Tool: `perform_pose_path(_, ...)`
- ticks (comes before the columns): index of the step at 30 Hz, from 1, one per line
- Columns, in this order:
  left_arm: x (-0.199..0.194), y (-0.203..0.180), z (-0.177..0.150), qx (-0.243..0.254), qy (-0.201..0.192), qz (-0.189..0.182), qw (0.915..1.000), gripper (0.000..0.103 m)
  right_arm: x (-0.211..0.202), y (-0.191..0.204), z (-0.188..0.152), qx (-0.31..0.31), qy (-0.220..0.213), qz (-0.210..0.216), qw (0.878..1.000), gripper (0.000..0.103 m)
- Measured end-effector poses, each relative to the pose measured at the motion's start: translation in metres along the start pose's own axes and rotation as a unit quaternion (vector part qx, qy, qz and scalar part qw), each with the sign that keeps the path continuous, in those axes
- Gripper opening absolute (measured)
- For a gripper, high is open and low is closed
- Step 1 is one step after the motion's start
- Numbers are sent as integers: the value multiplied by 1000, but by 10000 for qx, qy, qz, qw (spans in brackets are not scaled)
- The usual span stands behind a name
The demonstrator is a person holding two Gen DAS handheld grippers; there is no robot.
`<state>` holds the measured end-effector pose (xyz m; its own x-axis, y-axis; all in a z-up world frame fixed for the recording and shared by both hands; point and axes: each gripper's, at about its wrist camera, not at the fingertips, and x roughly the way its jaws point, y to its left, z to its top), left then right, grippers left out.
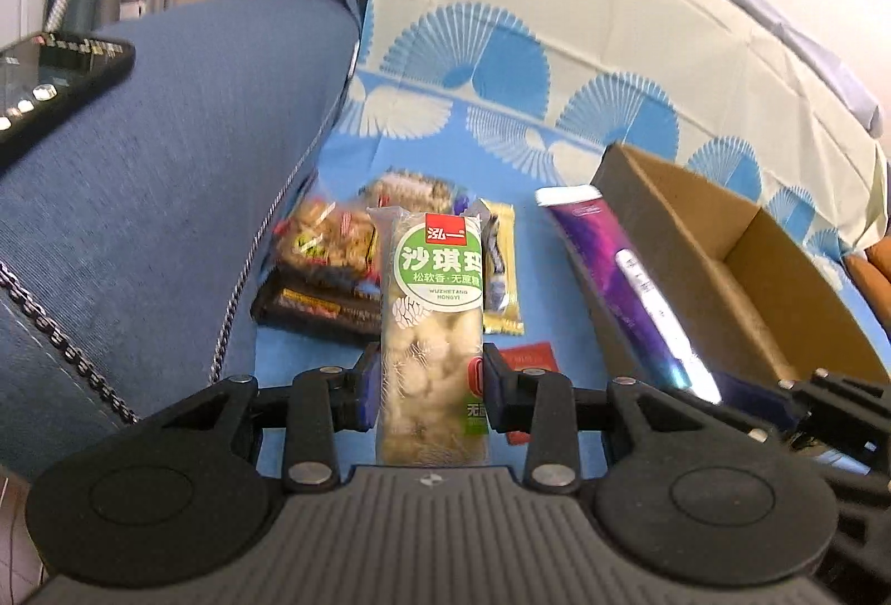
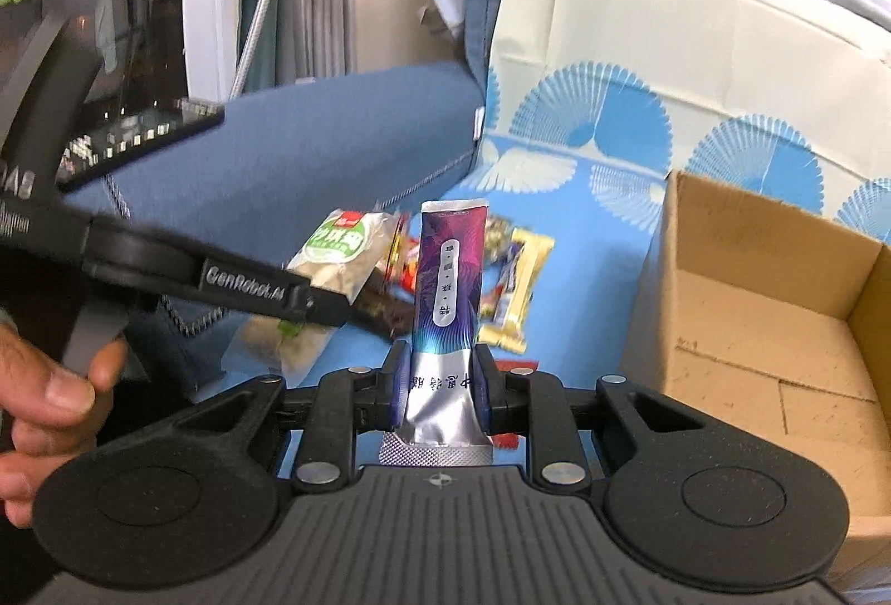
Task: Organize snacks
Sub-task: 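Lift both held snacks and carry them over the cardboard box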
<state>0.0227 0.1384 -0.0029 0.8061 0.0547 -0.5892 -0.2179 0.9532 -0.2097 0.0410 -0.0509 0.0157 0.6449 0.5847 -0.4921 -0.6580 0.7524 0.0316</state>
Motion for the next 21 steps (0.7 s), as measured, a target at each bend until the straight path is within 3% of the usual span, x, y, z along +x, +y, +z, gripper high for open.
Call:
perform_pose_path(8, -14, -8, 1, 98, -199, 4, 9998, 39, -20, -27, 11, 298, -413, -75, 9987, 24)
perform_pose_path(21, -15, -39, 4, 284, 9, 4, 9996, 39, -50, -66, 33, 528, -925, -549, 9928, 24)
